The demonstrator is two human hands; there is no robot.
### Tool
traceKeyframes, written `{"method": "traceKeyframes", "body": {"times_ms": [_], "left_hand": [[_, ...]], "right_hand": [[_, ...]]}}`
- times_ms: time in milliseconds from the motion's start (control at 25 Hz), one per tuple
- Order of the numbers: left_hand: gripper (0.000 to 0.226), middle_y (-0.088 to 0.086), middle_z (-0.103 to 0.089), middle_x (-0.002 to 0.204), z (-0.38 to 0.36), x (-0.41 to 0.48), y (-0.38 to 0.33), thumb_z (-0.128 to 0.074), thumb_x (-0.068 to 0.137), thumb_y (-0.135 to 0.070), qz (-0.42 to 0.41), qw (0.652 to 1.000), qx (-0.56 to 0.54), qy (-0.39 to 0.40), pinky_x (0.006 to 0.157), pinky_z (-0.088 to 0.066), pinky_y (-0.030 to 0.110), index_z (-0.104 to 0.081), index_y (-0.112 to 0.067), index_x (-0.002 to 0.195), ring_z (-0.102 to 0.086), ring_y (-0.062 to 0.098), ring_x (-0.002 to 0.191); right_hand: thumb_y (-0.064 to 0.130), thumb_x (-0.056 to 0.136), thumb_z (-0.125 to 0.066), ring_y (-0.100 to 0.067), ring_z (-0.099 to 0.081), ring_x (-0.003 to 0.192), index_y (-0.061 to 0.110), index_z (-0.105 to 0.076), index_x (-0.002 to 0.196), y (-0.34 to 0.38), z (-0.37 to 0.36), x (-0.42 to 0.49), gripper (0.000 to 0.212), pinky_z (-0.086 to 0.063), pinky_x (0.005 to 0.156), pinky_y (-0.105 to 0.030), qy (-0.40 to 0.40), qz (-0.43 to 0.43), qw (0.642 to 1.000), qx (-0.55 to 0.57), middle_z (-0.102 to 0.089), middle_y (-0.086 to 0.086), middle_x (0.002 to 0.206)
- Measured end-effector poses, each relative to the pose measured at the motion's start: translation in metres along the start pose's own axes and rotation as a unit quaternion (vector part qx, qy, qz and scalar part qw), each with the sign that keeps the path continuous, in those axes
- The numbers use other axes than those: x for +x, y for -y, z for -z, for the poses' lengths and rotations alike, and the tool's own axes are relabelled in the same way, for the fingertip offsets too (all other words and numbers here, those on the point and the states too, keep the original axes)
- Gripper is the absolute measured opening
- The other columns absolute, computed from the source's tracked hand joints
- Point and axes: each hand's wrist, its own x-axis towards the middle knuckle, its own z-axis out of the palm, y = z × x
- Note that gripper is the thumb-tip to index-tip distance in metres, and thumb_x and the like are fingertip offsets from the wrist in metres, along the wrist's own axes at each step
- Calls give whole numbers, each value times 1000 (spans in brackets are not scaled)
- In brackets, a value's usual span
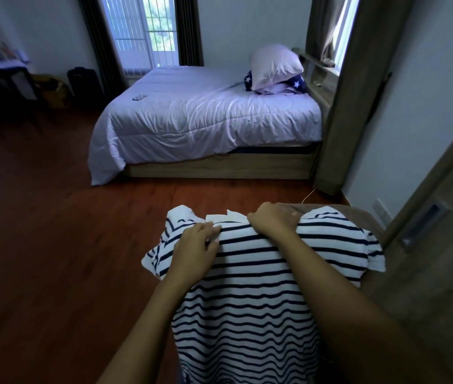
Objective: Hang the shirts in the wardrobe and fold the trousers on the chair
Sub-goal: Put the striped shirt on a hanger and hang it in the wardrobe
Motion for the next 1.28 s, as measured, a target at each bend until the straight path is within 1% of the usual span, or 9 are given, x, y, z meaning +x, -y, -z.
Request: {"method": "traceKeyframes", "body": {"times_ms": [160,280,360,560,720,920,1080,1200,1280], "left_hand": [[41,2,-53,135,2,-3,2,-52,91,-25,-6,1000,-3,14,106,-34,38,-56,-18,130,-44,22,126],[48,1,-53,134,8,-4,1,-48,86,-32,3,999,-18,32,104,-37,41,-52,-19,133,-46,20,125],[48,-1,-53,136,12,-5,-6,-52,89,-28,20,998,-35,39,103,-39,42,-46,-20,136,-48,18,123],[26,-10,-63,95,31,-9,-45,-48,94,-29,101,978,-178,-47,80,-45,31,-53,-20,117,-60,14,92],[50,3,-69,79,31,-8,-60,-40,92,-52,141,970,-186,-61,81,-51,40,-64,-9,82,-65,24,81],[91,7,-71,94,4,5,-75,-25,65,-88,169,974,-102,110,86,-49,39,-67,-11,93,-64,29,90],[42,10,-66,97,-15,4,-72,-53,74,-46,175,976,11,132,73,-47,34,-61,-9,93,-60,31,92],[33,11,-68,88,-20,5,-61,-51,75,-37,187,975,-8,119,62,-42,29,-65,-8,83,-62,30,83],[29,10,-67,81,-18,4,-59,-48,80,-32,176,980,-45,76,58,-39,28,-63,-8,78,-61,28,77]], "right_hand": [[32,93,-34,-21,-51,89,17,-57,81,-7,-19,-1,30,-30,94,-41,-115,21,980,162,-60,-1,92],[29,95,-40,-16,-50,83,14,-50,73,-19,-28,-16,29,-33,87,-36,-168,36,907,384,-54,3,88],[23,94,-47,-15,-50,75,9,-51,73,-22,-25,-36,25,-41,77,-32,-139,31,815,562,-53,0,79],[3,91,-48,-11,-62,68,10,-57,82,-39,-23,-98,14,-54,63,-20,-11,-6,434,901,-62,-3,80],[16,78,-60,-25,-67,102,5,-62,121,-55,-43,-138,44,-58,77,-34,75,42,296,951,-66,-15,118],[13,43,-82,-31,-67,98,6,-72,96,-60,-59,-144,54,-56,83,-43,87,50,278,955,-68,-18,111],[11,83,-52,-31,-63,97,4,-62,107,-63,-65,-142,27,-53,85,-40,57,-47,318,945,-66,-20,109],[12,91,-49,-27,-59,90,9,-57,100,-66,-66,-139,13,-49,75,-37,-18,-130,465,875,-61,-18,104],[13,90,-55,-24,-57,90,15,-52,100,-66,-61,-137,11,-48,75,-37,-108,-171,623,756,-58,-12,104]]}}
